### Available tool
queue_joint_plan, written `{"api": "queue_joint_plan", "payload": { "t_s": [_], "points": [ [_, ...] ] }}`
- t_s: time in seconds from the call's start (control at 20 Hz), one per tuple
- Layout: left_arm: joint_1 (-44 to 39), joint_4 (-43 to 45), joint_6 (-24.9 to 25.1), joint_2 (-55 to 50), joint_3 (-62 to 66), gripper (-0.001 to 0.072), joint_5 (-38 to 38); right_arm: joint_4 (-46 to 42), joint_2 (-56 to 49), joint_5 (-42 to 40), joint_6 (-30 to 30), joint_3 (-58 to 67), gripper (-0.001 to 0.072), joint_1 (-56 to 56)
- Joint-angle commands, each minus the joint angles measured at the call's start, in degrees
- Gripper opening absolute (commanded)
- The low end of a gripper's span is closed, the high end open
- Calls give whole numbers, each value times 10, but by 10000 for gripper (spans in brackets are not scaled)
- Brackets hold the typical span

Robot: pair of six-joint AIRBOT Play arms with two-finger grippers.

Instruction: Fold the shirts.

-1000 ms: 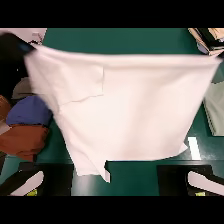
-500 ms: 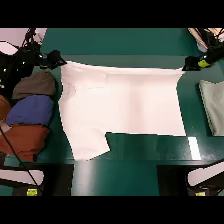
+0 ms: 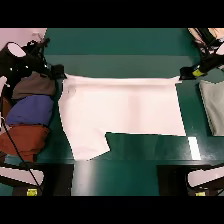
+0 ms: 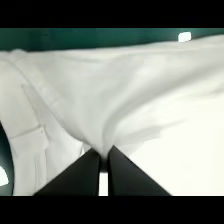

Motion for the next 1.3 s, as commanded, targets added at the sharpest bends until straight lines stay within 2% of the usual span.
{"api": "queue_joint_plan", "payload": {
  "t_s": [0.0,0.15,0.2,0.25,0.3,0.35,0.4,0.45,0.5,0.7,0.95,1.15,1.25],
  "points": [
    [-5,44,-3,0,-64,25,2,-19,40,-67,0,-106,13,14],
    [-5,47,-22,0,-103,27,24,-14,47,-77,21,-143,14,14],
    [-4,47,-39,0,-105,77,26,-15,47,-75,27,-146,14,14],
    [-4,47,-53,1,-105,371,24,-14,47,-74,27,-146,38,13],
    [-4,47,-62,4,-105,491,17,-15,49,-72,29,-145,263,13],
    [-4,49,-61,13,-105,489,9,-15,56,-69,32,-145,399,13],
    [-4,60,-62,26,-105,489,0,-16,68,-63,32,-145,398,13],
    [-4,80,-64,48,-107,455,-14,-16,83,-57,32,-146,398,9],
    [-4,94,-68,73,-114,375,-33,-15,101,-48,32,-146,397,3],
    [-4,104,-97,219,-256,371,-83,-14,175,11,31,-146,383,-18],
    [-4,43,-124,392,-508,371,-82,-15,230,6,31,-146,383,-13],
    [-4,-44,-121,436,-622,372,-50,-14,236,10,30,-146,383,-12],
    [-4,-53,-122,436,-649,372,-16,-14,236,19,31,-146,383,-12]
  ]
}}
